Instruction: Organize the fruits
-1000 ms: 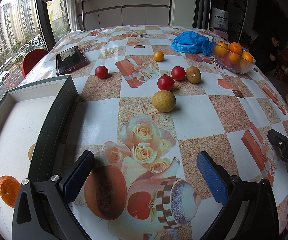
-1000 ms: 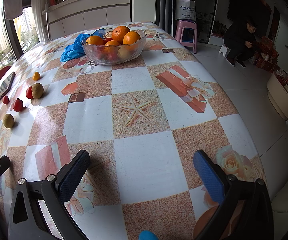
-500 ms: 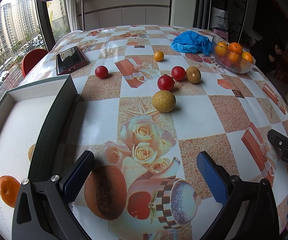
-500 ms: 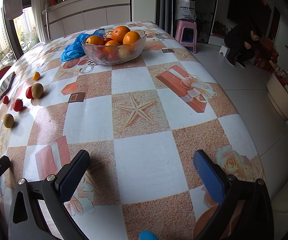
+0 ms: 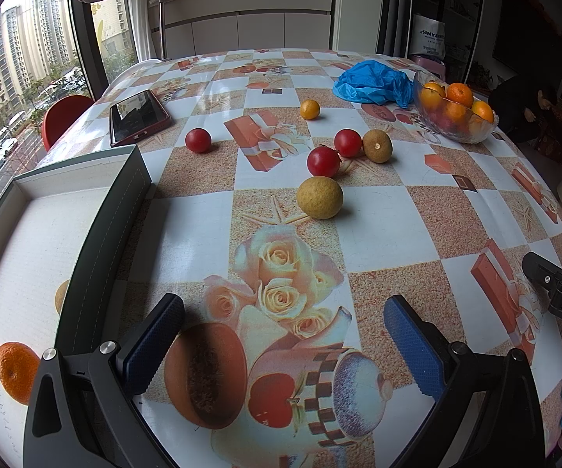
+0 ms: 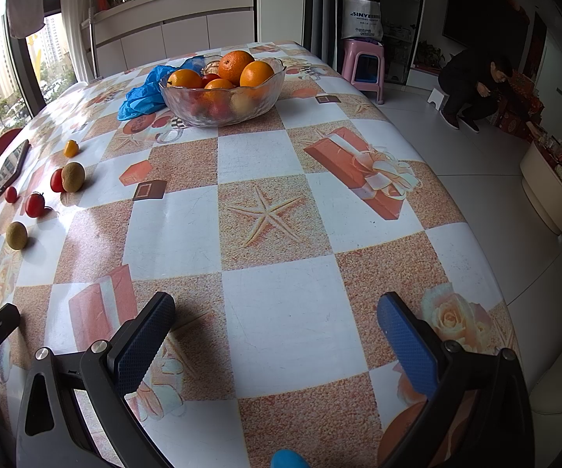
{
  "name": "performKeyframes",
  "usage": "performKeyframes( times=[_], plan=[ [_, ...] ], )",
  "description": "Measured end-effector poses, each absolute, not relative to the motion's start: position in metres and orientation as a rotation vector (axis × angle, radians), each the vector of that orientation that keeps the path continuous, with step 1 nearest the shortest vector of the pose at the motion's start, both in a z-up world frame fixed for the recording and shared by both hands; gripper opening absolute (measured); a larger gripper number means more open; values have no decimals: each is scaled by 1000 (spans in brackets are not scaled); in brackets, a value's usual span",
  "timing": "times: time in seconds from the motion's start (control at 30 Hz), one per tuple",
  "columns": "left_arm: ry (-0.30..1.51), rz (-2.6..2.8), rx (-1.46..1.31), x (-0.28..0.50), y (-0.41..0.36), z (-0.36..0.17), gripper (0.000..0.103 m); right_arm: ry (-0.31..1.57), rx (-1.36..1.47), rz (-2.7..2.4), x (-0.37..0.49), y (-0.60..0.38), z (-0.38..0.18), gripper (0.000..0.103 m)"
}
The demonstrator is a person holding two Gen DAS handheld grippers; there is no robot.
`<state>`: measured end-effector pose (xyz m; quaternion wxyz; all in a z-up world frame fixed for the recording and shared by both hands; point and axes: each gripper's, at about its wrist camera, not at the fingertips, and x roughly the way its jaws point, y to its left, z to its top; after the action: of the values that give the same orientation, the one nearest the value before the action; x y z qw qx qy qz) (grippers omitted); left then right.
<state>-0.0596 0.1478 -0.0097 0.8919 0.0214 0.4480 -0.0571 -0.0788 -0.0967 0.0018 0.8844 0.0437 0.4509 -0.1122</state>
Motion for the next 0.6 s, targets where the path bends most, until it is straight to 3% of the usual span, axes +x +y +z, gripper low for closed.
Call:
performKeyframes(
  times=[0.6],
  plan=[
    [991,-118,12,-41,149,-4,102,938,91,-234,-79,-97,2,103]
  ],
)
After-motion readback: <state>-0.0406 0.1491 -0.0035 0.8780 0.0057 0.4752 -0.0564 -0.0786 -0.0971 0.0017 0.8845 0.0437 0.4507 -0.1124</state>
